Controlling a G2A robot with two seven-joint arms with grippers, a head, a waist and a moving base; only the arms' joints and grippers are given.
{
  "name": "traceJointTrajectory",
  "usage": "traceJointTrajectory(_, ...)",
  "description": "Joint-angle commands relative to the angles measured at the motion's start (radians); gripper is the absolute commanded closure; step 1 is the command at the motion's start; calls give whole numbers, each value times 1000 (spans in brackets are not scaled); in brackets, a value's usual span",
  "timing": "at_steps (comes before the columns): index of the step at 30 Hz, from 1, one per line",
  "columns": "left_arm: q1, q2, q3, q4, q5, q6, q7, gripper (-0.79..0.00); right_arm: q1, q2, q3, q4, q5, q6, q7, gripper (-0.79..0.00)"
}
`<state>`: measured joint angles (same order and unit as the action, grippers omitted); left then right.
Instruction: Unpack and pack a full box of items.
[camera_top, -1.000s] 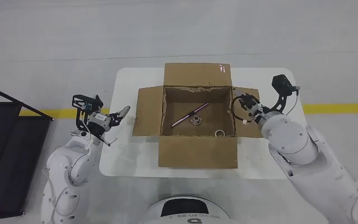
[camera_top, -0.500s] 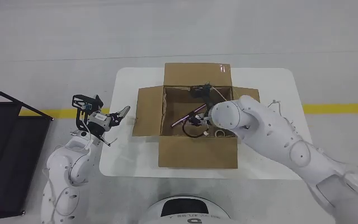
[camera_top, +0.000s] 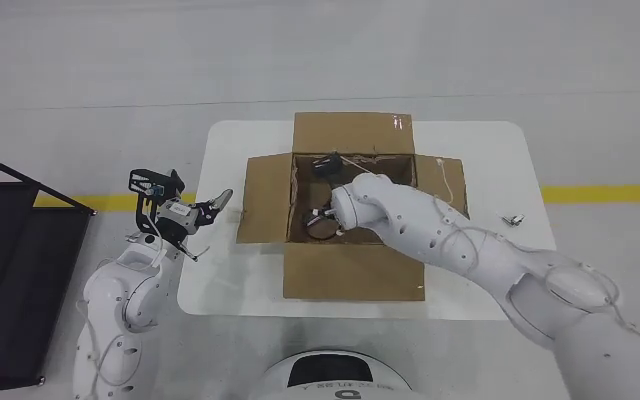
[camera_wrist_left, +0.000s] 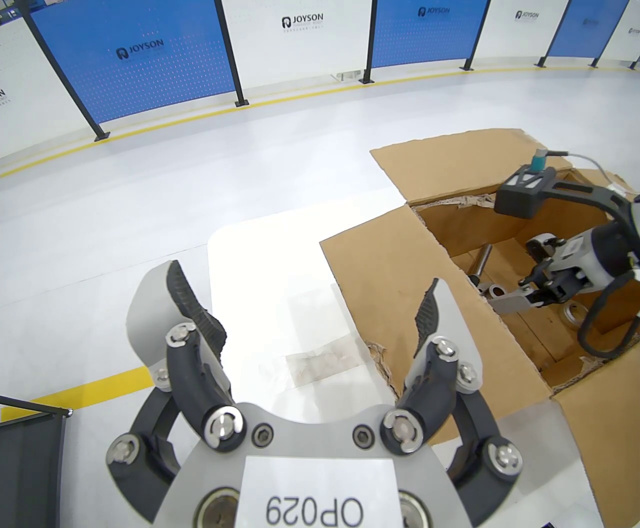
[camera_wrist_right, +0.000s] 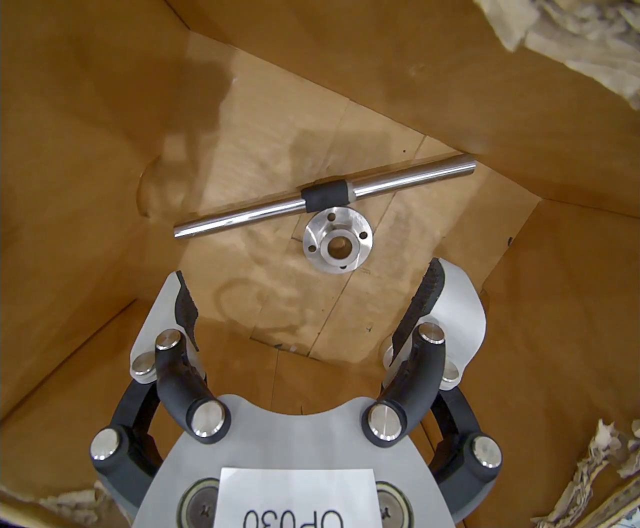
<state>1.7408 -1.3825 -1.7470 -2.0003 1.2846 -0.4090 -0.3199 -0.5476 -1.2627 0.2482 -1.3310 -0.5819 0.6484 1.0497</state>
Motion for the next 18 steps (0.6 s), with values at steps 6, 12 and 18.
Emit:
traceJointTrajectory(6,0,0,0,0,0,0,0,-785,8,-63,4,147,25,-35,1,-526)
traceJointTrajectory(12,0,0,0,0,0,0,0,-785,-1,-94,12,231,24,-54,-4,-385)
traceJointTrajectory(18,0,0,0,0,0,0,0,-785,-12,-111,29,291,15,-61,-13,-391)
